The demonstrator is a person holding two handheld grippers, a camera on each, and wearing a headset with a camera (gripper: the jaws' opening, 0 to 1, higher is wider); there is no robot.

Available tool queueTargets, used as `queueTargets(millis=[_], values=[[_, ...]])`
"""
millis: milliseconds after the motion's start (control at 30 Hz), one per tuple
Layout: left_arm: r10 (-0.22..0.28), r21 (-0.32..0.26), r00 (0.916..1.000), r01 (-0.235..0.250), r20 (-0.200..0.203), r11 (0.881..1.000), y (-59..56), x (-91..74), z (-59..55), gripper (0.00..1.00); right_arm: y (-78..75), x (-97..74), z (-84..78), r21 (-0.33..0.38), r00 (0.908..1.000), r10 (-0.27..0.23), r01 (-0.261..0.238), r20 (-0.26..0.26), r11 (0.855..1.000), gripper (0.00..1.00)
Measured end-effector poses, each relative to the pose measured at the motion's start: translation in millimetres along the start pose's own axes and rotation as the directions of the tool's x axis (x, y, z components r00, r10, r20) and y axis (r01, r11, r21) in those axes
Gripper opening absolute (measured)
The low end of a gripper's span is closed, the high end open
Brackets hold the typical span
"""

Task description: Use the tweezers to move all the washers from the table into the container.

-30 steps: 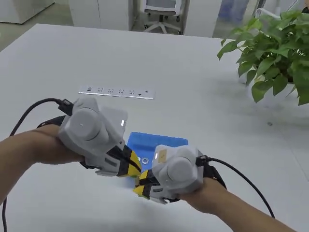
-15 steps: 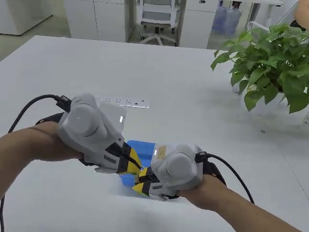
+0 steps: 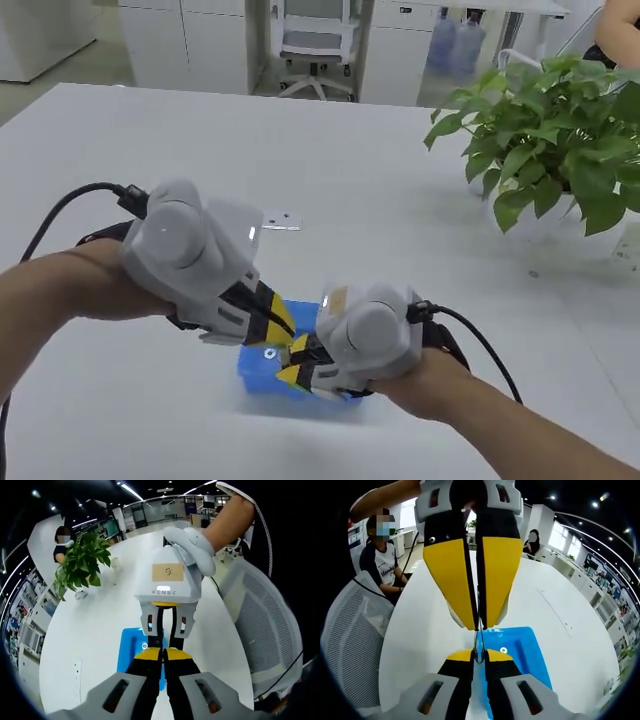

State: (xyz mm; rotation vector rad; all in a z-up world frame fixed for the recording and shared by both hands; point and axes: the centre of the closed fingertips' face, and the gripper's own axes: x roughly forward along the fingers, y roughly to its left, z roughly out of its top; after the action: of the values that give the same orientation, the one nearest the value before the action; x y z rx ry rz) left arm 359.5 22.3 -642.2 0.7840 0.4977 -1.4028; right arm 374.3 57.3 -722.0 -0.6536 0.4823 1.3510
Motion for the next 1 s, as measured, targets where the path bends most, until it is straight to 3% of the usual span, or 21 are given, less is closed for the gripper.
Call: queueTargets(millis=[233,1000], values=[[-0.007,0.008,0.9999,0.007,0.010,1.000,12.0,10.3,-0.4,0.05,-11.9,-1.6,-9.9,0.008,0.9999,-0.014,0.014,-0.010,1.000,0.09],[-0.051,0.004,0.9984,0.050,0.025,0.999,32.7,43.7,-5.2,0.05,-35.2,4.4,-43.6,0.055,0.9988,-0.019,0.021,-0.046,0.998,0.10]])
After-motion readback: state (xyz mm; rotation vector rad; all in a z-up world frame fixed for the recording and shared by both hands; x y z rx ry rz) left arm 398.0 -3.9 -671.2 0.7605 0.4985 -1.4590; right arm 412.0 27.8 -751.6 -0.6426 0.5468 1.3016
